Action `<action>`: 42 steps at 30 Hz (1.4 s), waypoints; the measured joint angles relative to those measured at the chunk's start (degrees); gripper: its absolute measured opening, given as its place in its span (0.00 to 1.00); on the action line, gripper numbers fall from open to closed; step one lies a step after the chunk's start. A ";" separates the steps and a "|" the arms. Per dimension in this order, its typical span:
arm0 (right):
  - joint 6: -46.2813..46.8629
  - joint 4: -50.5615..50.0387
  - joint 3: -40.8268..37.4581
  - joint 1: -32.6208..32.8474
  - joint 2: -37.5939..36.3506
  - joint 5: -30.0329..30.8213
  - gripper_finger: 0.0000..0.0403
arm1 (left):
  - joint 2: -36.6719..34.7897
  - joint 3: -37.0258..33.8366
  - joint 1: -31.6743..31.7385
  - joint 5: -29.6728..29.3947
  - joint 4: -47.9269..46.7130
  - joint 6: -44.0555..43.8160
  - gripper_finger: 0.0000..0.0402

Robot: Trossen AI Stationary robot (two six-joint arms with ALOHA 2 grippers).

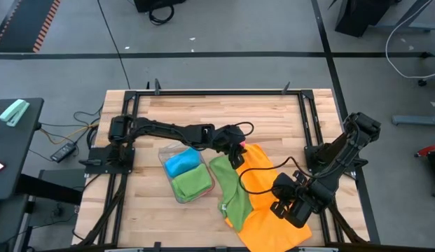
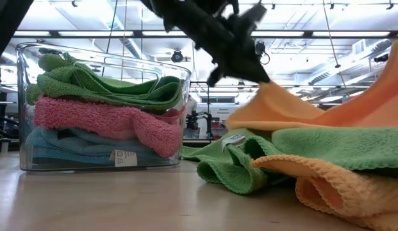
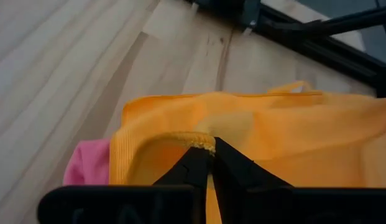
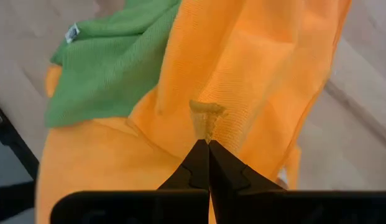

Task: Fold microfiber towels
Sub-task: Fold the left yellow towel

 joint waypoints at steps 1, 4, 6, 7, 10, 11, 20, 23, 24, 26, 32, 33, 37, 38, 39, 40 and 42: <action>1.14 0.08 0.00 0.00 0.00 0.01 0.01 | 0.79 0.00 0.02 -0.03 0.64 0.21 0.06; 2.77 0.00 0.00 0.00 0.00 0.01 0.01 | 2.93 0.00 0.25 -0.04 2.64 0.38 0.04; 3.30 -0.12 -0.09 0.00 0.00 0.07 0.01 | 4.04 0.02 0.50 -0.04 3.75 0.48 0.04; 3.35 0.21 -0.49 0.00 -0.04 0.14 0.01 | 4.58 0.02 0.63 -0.04 3.41 0.50 0.04; 3.80 1.08 -2.59 0.00 0.00 -0.25 0.01 | 5.32 -0.04 1.11 -0.02 3.48 0.48 0.06; 4.21 1.10 -3.38 0.00 0.00 -0.55 0.01 | 5.63 0.00 1.34 -0.15 4.67 0.50 0.07; 8.57 0.98 -7.55 0.00 0.00 -2.00 0.01 | 5.86 0.04 2.66 -0.26 5.93 0.55 0.06; 11.09 1.06 -7.58 0.00 0.00 -2.69 0.01 | 5.86 0.04 2.63 -0.23 7.12 2.79 0.05; 12.22 1.05 -7.58 0.00 0.00 -3.21 0.01 | 5.86 0.04 2.47 -0.26 7.48 3.62 0.05; 13.82 1.05 -7.58 0.00 0.00 -4.11 0.01 | 6.42 0.04 2.24 -0.24 9.28 5.35 0.05; 15.08 0.20 -7.61 0.28 0.00 -4.58 0.01 | 7.79 -0.06 2.52 -0.21 11.53 6.01 0.07; 15.39 0.24 -7.61 0.28 0.00 -4.58 0.01 | 8.37 -0.07 2.67 -0.23 12.36 5.90 0.07; 16.86 0.79 -7.61 0.26 0.00 -4.58 0.01 | 9.43 -0.09 3.07 -0.27 12.76 5.66 0.07; 17.06 0.84 -7.61 0.26 0.00 -4.60 0.01 | 9.80 -0.02 3.07 -0.28 13.52 5.87 0.08; 17.15 0.89 -7.61 0.26 0.00 -4.59 0.01 | 10.09 0.09 3.05 -0.26 14.18 5.90 0.09; 17.16 1.20 -7.61 0.24 0.00 -4.58 0.01 | 10.15 0.02 3.01 -0.24 13.70 5.86 0.11; 17.56 1.37 -7.61 0.24 0.00 -4.60 0.01 | 10.26 -0.04 3.00 -0.24 14.05 5.86 0.18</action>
